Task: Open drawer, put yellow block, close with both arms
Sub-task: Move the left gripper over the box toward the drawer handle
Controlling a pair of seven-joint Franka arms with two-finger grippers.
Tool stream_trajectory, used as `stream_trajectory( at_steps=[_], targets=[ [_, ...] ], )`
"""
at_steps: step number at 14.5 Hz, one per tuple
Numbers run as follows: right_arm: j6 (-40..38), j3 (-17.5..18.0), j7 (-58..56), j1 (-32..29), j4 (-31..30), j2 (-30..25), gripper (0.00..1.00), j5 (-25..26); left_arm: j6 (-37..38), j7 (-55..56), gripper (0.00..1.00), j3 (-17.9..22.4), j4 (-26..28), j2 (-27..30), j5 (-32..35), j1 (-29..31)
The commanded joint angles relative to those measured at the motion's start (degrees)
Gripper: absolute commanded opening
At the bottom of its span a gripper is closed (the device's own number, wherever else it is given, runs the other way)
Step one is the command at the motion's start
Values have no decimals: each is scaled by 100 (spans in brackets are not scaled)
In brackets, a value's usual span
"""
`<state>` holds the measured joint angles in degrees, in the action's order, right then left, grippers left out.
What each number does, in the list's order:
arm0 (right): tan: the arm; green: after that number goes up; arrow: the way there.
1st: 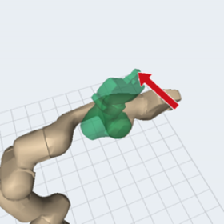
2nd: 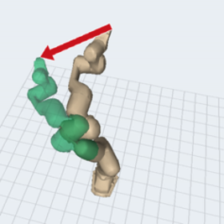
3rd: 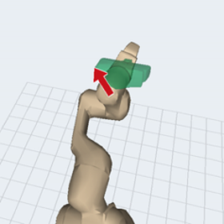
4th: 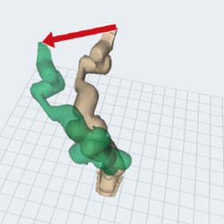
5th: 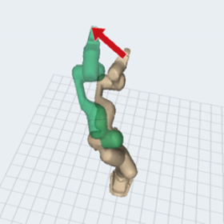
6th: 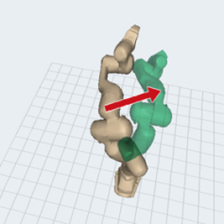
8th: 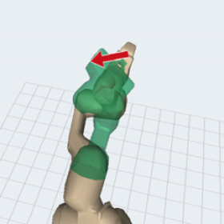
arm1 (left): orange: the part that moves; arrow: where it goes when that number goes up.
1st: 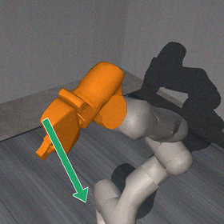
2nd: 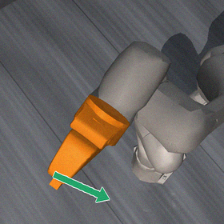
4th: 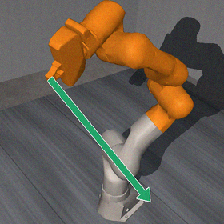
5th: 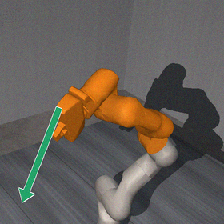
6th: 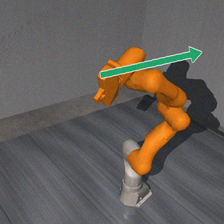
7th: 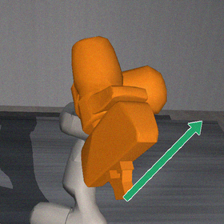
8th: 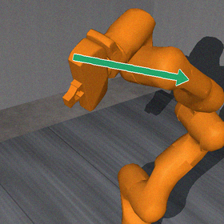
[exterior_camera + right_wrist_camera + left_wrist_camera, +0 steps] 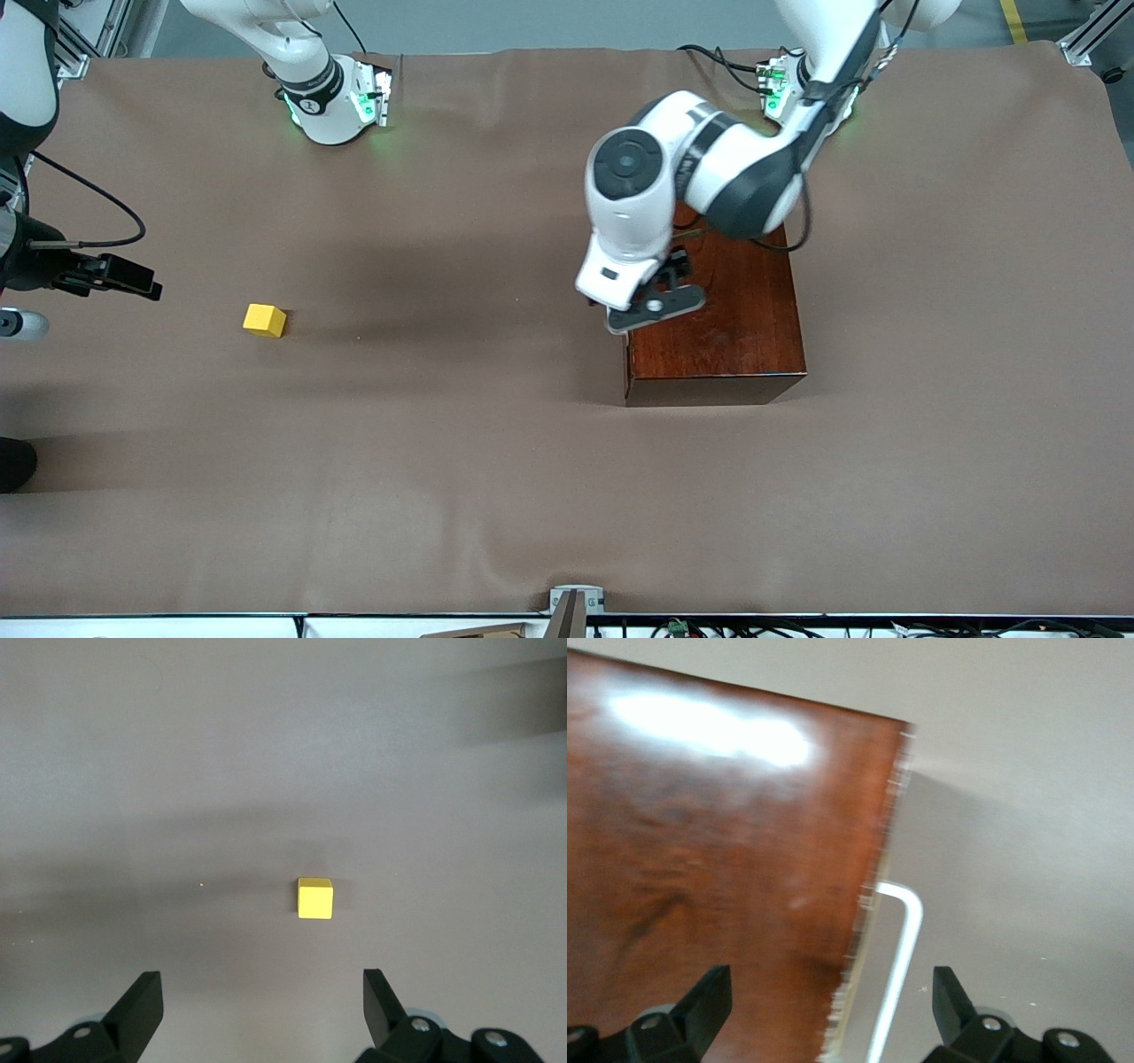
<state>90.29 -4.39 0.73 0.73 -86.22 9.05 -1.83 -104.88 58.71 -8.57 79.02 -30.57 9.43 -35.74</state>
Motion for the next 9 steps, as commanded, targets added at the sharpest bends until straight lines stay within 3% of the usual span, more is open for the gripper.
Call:
stream_trajectory(
  at_steps=[1,4,9],
  targets=[
    [-91,35,50,-29,0,-88,100,78,-330,105,100,127,-422,-466,313,-459],
    [-91,35,50,-29,9,-88,100,78,-586,264,100,225,-581,-739,402,-724],
    [-91,35,50,-29,9,-88,100,78,-60,-377,100,154,-537,-941,376,-812]
  ],
)
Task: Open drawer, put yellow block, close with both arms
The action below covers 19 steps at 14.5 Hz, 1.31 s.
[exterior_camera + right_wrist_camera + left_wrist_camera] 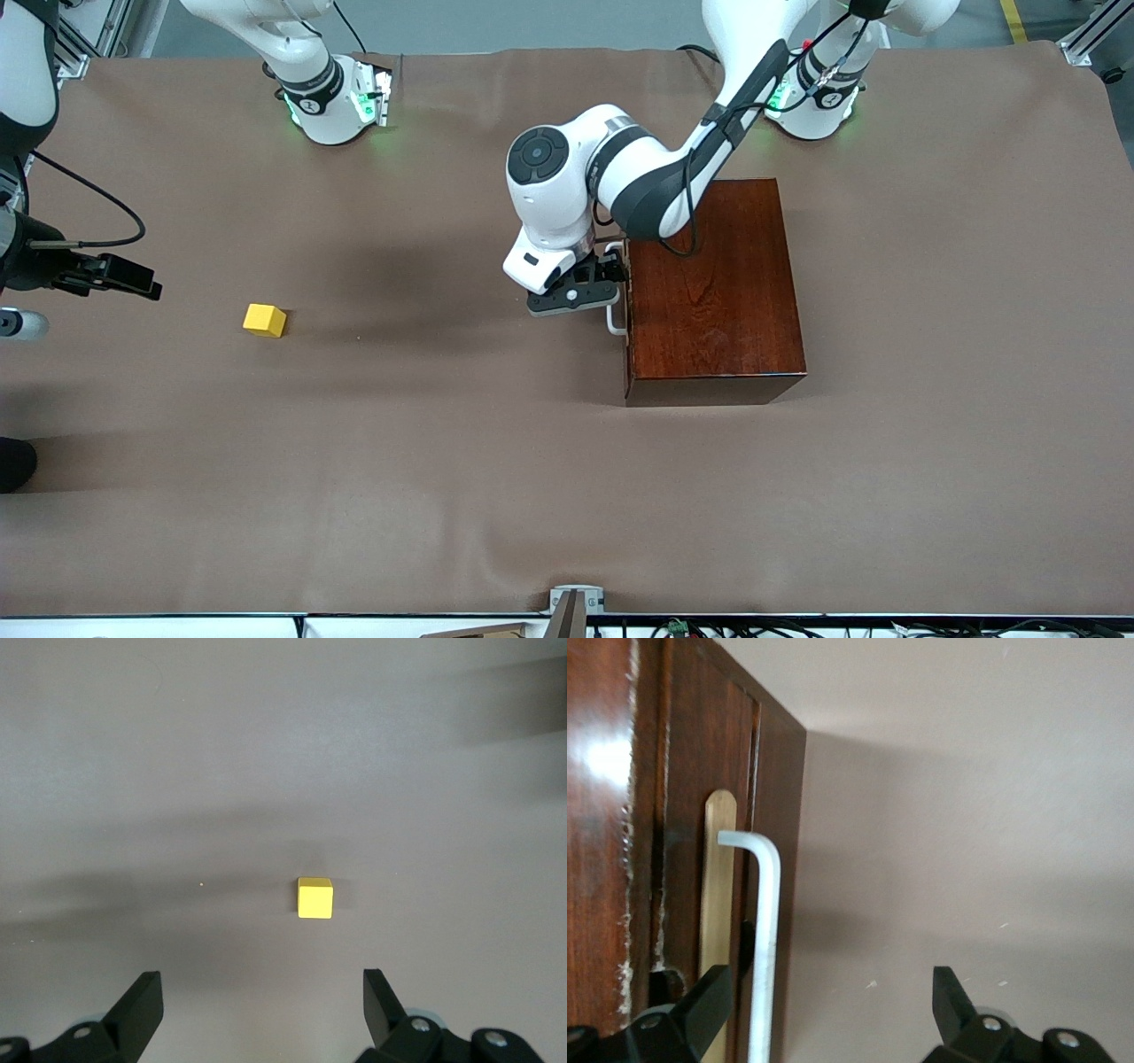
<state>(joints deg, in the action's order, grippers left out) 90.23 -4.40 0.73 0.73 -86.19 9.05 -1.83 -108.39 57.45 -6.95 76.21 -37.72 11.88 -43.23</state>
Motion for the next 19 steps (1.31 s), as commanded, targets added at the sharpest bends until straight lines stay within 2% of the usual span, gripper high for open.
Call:
stream_trajectory(
  at_steps=[1,12,15,19],
  targets=[
    [-85,35,50,-29,6,-88,100,78,301,-261,100,-8,-247,-244,131,-106],
    [-85,35,50,-30,6,-88,100,78,328,-85,100,-8,-212,-447,-151,-212],
    [-85,35,50,-30,6,-88,100,78,722,-173,100,9,-212,-429,-98,-186],
    [-85,44,50,-30,6,-88,100,78,741,-173,100,44,-221,-420,-115,-168]
  ],
)
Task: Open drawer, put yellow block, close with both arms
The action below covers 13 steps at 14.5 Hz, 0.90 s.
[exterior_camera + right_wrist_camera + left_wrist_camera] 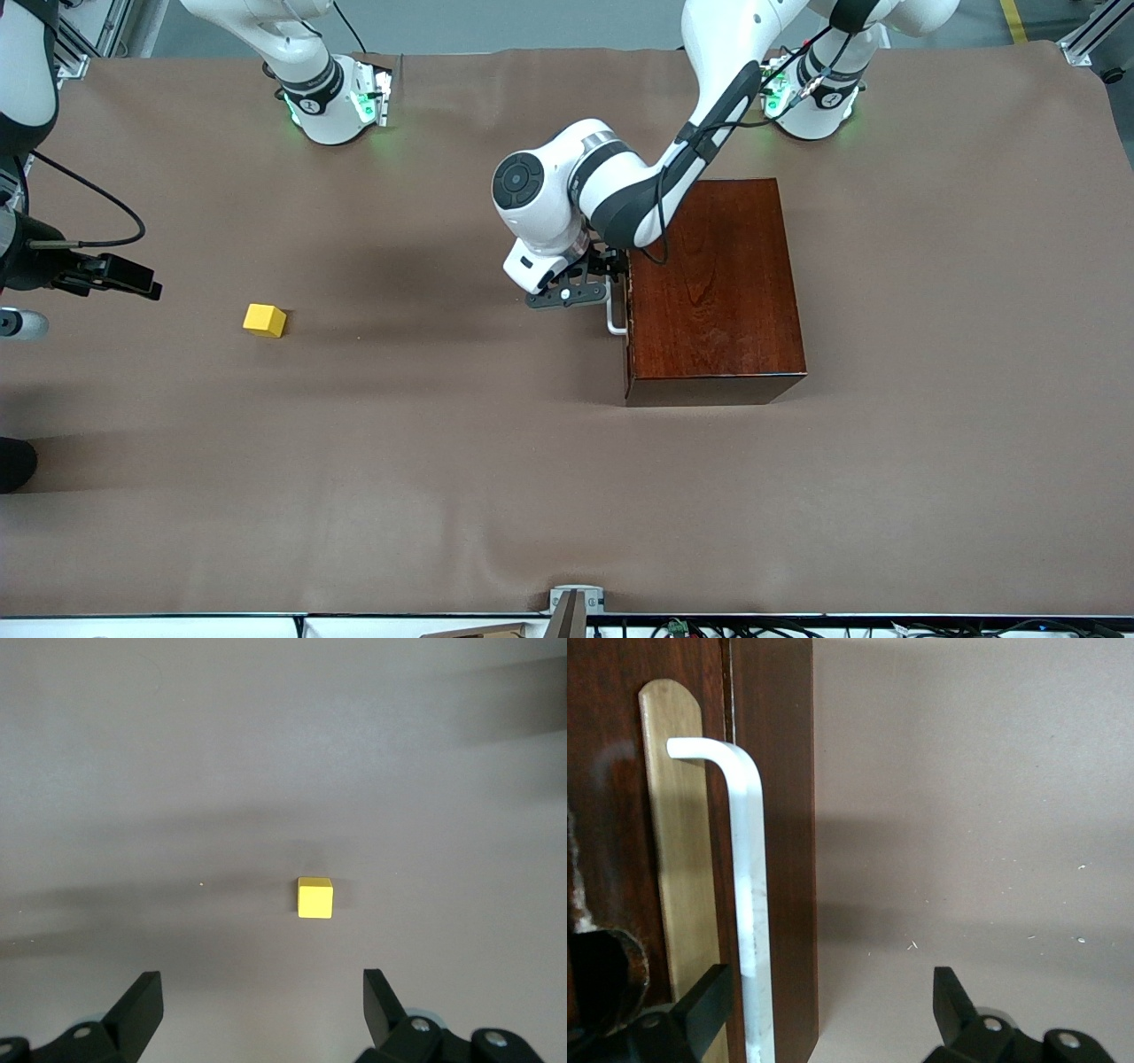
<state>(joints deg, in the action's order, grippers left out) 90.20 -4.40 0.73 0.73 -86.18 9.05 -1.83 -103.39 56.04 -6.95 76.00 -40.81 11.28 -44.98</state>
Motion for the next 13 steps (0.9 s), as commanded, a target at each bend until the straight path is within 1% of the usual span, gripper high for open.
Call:
stream_trajectory(
  at_steps=[1,3,5,7,13],
  targets=[
    [-81,44,59,-29,4,-88,100,78,232,21,100,45,-209,-129,-55,-11],
    [-81,53,50,-29,4,-88,100,78,136,222,100,45,-218,-182,-82,-28],
    [-116,27,-37,-47,-4,-114,100,78,-144,434,100,45,-226,-208,-91,-29],
    [-178,26,-257,-205,-4,-149,100,52,-339,434,100,45,-253,-200,-99,-29],
    [-187,35,-267,-205,-4,-149,100,52,-743,434,100,-16,-262,-217,-143,-37]
  ],
)
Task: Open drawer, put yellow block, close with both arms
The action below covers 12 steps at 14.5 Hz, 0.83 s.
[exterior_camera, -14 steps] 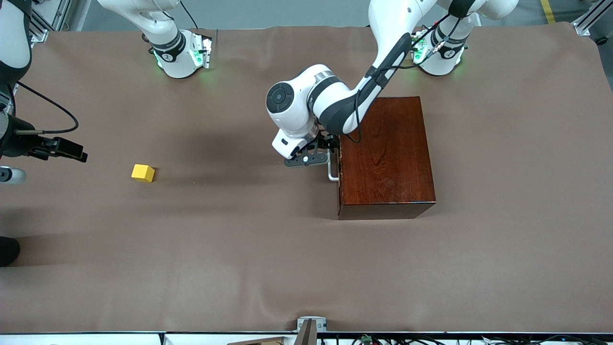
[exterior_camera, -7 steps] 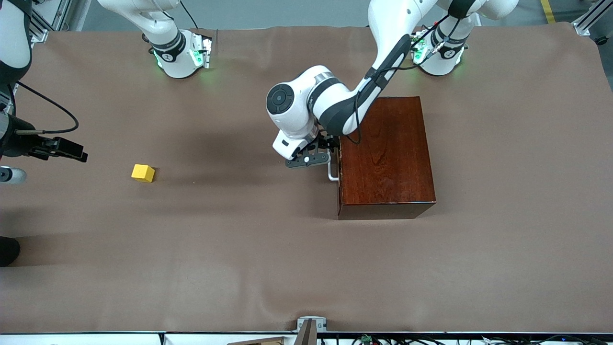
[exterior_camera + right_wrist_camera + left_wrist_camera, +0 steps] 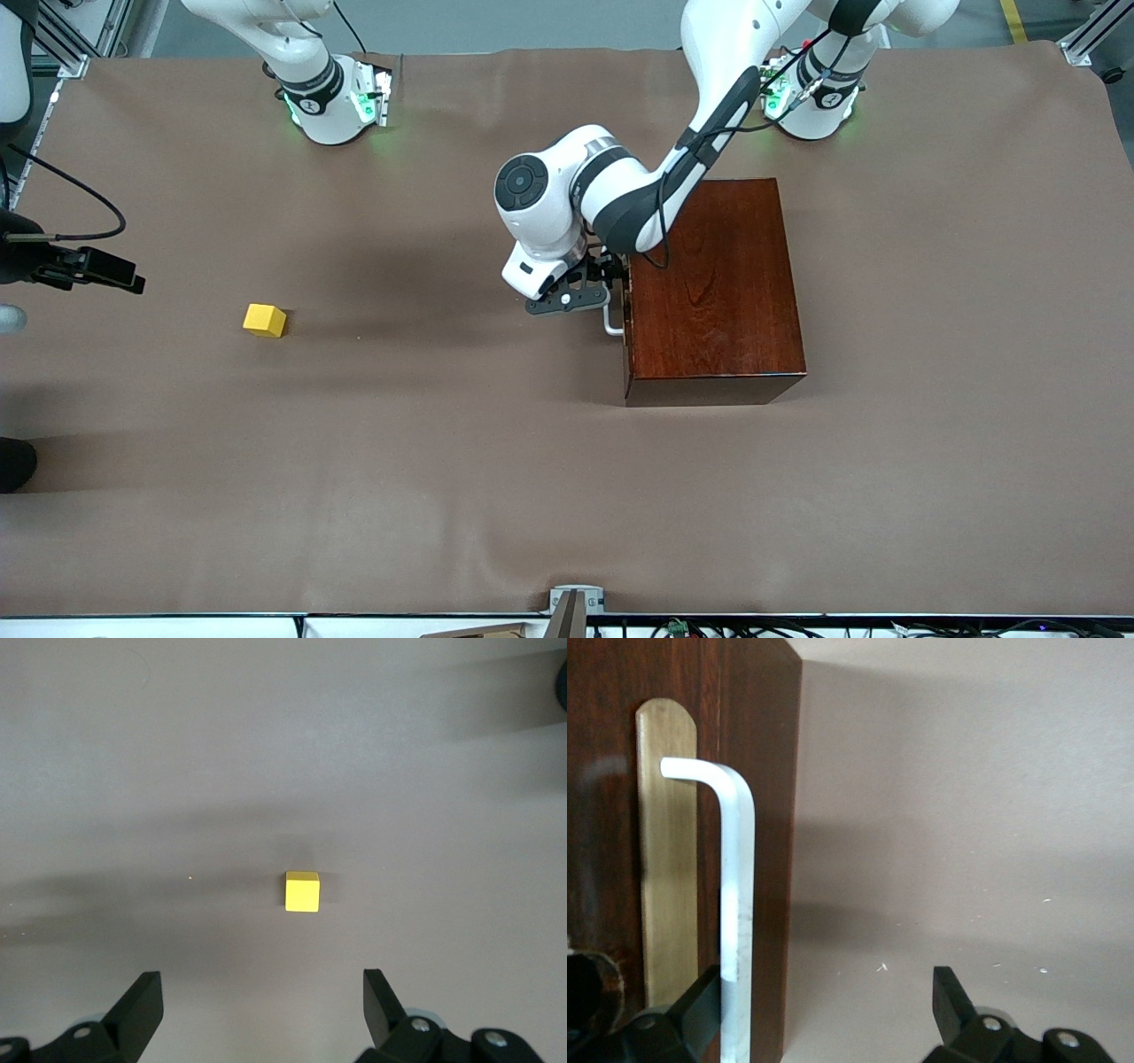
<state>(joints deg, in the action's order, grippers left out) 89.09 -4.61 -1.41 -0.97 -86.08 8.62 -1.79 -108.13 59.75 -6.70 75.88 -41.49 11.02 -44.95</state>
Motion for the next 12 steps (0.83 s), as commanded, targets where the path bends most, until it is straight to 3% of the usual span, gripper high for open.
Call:
stream_trajectory(
  at_steps=[1,9,12],
  targets=[
    [-67,65,-52,-26,-14,-106,100,47,-349,63,100,-42,-249,-149,-205,-40],
    [64,48,-631,-139,-268,-184,100,39,-1166,54,100,-51,-293,-210,-566,-49],
    [528,30,-938,-272,-1012,-613,100,100,-1395,19,100,-60,-293,-255,-566,-76]
  ],
)
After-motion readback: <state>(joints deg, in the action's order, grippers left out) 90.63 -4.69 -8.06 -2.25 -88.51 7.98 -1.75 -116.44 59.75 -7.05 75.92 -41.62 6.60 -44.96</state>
